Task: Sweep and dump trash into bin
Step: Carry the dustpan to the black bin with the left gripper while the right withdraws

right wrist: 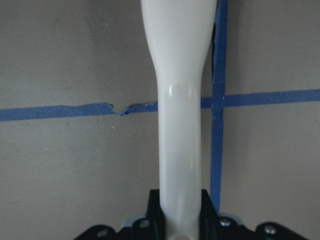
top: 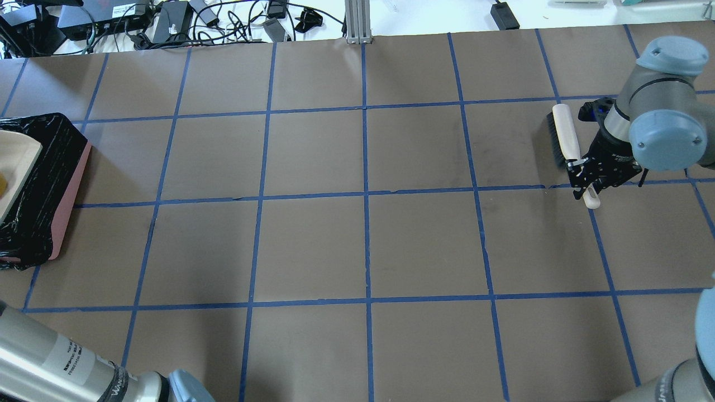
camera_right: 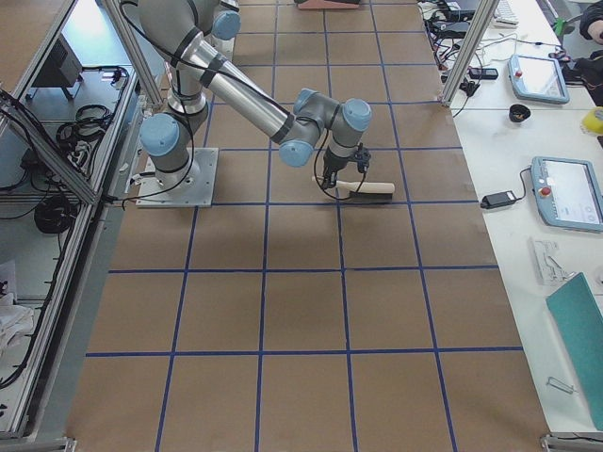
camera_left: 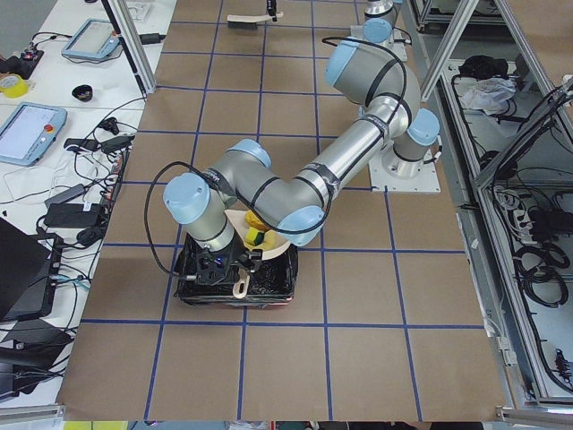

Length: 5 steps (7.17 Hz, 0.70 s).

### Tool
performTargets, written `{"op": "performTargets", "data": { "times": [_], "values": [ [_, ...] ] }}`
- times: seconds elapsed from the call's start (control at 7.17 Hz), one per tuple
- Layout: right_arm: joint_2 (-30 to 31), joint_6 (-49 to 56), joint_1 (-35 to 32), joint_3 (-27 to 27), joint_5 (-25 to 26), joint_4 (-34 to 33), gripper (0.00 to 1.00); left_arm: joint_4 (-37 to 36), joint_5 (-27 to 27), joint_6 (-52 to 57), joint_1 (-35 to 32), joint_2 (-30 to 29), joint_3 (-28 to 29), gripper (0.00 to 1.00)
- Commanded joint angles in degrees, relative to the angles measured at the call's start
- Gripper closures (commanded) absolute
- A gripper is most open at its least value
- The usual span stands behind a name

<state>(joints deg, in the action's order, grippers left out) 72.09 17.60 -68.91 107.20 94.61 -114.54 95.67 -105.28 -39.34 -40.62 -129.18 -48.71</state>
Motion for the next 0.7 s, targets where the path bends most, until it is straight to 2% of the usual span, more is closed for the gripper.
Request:
{"op": "performTargets", "data": {
  "times": [0.0, 0.56],
  "values": [
    [-0.1, 1.1, 0.0, 0.0, -0.1, -0.4, 1.00, 0.0, -0.5, 1.6, 1.9, -2.0, 3.1, 1.00],
    [-0.1, 1.7, 0.0, 0.0, -0.2, -0.6, 0.90, -2.8, -0.9, 1.7, 2.9, -6.2, 8.4, 1.00]
  ]
}}
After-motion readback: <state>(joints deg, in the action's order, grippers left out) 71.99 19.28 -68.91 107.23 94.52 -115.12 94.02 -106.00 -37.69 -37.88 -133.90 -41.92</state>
